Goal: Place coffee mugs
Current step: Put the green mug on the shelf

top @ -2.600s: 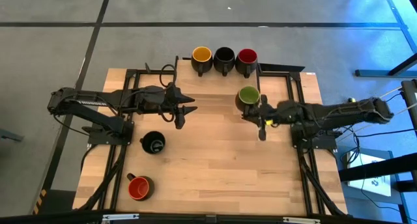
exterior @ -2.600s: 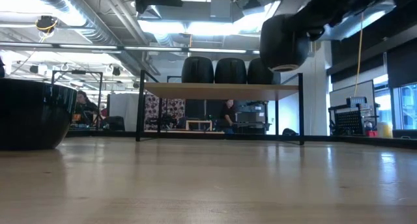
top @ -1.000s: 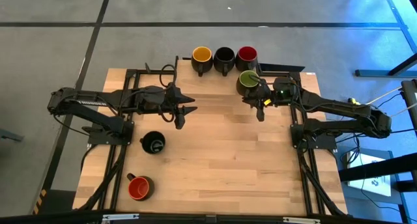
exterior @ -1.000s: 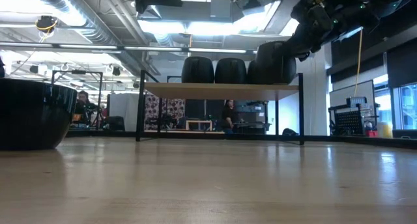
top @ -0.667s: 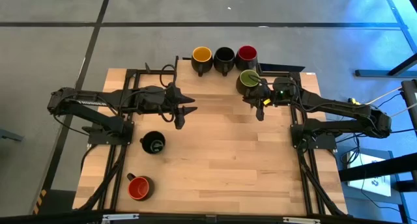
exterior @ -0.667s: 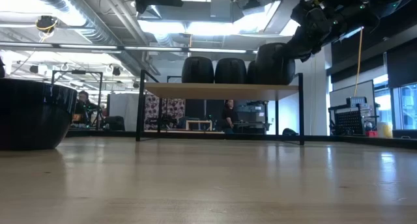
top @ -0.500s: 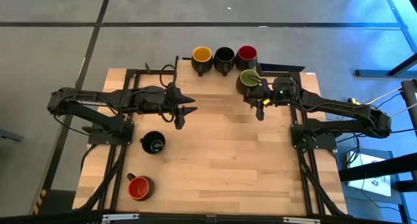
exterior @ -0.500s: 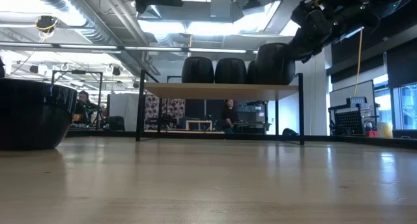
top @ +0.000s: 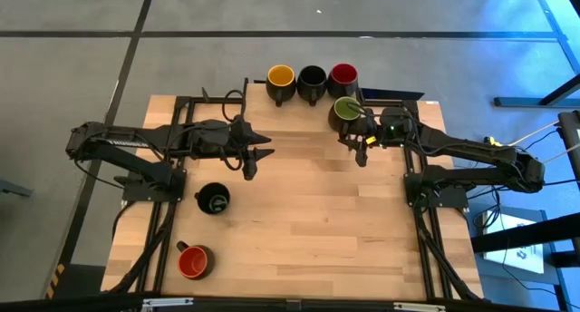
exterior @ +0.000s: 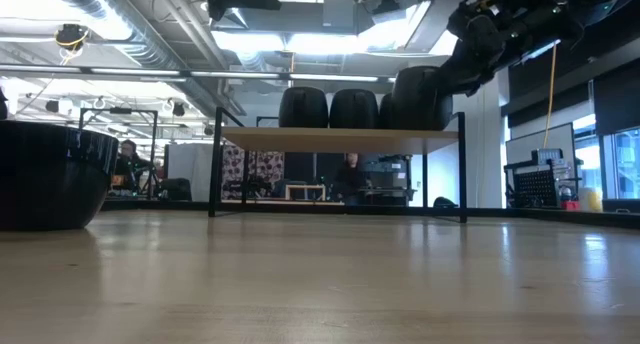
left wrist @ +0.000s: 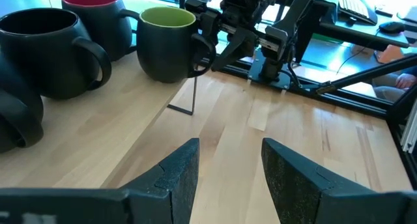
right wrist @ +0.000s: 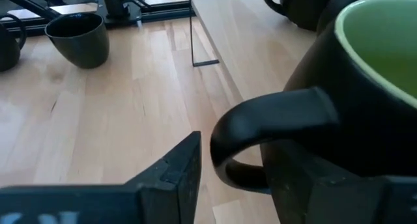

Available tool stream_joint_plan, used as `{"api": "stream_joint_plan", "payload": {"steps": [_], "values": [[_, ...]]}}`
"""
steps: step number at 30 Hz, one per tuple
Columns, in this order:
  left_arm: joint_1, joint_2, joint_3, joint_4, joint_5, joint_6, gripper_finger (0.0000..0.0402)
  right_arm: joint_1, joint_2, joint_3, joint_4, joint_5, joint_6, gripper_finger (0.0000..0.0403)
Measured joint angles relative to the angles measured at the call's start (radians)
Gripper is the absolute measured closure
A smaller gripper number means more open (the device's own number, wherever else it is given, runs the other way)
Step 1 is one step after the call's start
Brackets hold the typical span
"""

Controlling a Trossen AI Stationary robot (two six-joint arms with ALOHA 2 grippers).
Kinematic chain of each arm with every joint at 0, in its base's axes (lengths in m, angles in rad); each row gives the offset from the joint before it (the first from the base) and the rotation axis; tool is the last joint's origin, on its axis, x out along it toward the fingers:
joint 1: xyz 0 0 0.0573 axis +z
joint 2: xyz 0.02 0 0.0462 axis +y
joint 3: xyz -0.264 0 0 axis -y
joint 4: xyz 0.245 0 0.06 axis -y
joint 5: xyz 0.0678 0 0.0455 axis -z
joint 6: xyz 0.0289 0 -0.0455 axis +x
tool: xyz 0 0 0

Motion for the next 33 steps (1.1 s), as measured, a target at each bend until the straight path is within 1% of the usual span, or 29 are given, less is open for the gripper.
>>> {"api": "stream_joint_plan", "payload": {"steps": [16,21,30,33], "values": [[0.0,0.0,0.0,0.0,0.0,0.0,0.024,0.0,-0.068,0.001,-0.113,0.025,0.002,0.026],[0.0,0.0,0.0,0.0,0.0,0.0,0.024,0.0,-0.095,0.001,-0.118,0.067,0.001,0.026],[0.0,0.0,0.0,0.0,0.0,0.0,0.024,0.0,-0.141,0.001,-0.191,0.142,0.0,0.026],[0.0,0.0,0.0,0.0,0.0,0.0,0.024,0.0,-0.144,0.001,-0.194,0.145,0.001,0.026]]}}
